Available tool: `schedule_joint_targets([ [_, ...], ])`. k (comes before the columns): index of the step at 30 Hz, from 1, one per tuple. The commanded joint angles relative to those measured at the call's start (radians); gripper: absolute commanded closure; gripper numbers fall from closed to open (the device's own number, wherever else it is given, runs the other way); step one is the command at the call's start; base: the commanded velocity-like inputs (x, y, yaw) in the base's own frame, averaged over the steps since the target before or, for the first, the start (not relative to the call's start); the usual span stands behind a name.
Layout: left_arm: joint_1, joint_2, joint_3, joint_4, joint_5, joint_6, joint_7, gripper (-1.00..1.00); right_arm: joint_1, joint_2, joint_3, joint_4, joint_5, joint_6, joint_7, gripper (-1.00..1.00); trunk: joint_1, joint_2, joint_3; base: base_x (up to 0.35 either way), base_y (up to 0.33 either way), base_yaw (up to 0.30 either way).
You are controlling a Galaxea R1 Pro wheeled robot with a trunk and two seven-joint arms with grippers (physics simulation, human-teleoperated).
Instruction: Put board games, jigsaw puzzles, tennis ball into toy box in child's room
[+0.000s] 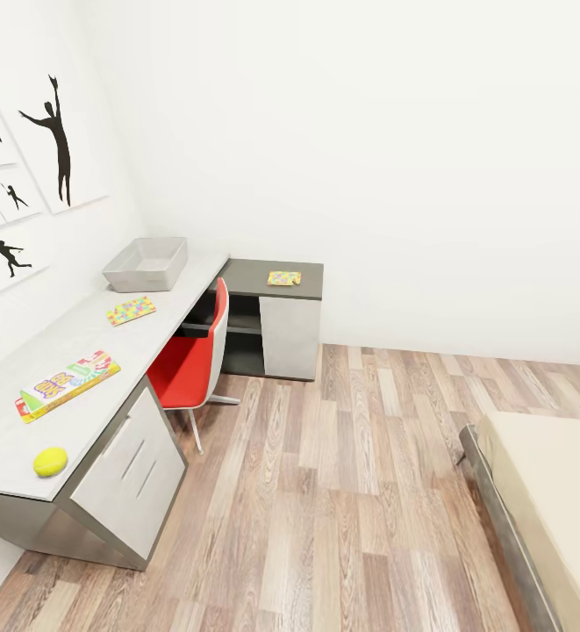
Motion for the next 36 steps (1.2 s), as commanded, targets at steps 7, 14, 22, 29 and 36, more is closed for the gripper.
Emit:
schedule_joint_targets([
  [7, 0.000, -0.003, -0.003, 0.014, -0.001, 0.006, 0.003, -1.00, 0.001, 0.002, -0.002, 0.001, -0.002, -0.032, -0.001, -1.00, 0.001, -0.002, -0.002, 0.000, 0.000, 0.000],
  [14, 0.000, -0.002, -0.003, 0.049, -0.002, 0.002, -0.003, -1.00, 0.002, 0.005, -0.001, 0.001, -0.001, -0.039, -0.001, -1.00, 0.001, -0.002, -0.002, 0.000, 0.000, 0.000],
  [22, 0.000, 0.000, -0.006, 0.054, -0.005, -0.006, -0.004, -1.00, 0.001, 0.006, -0.001, 0.001, -0.001, -0.041, -0.001, -1.00, 0.001, -0.002, -0.002, 0.000, 0.000, 0.000],
  [29, 0.000, 0.002, -0.007, 0.054, -0.007, -0.010, -0.005, -1.00, 0.002, 0.007, -0.001, 0.001, -0.001, -0.042, -0.001, -1.00, 0.001, -0.002, -0.002, 0.105, 0.000, 0.000],
  [36, 0.000, 0.003, -0.008, 0.054, -0.007, -0.011, -0.005, -1.00, 0.001, 0.009, -0.001, 0.001, -0.003, -0.041, -0.001, -1.00, 0.001, -0.002, -0.002, 0.281, 0.000, 0.000],
])
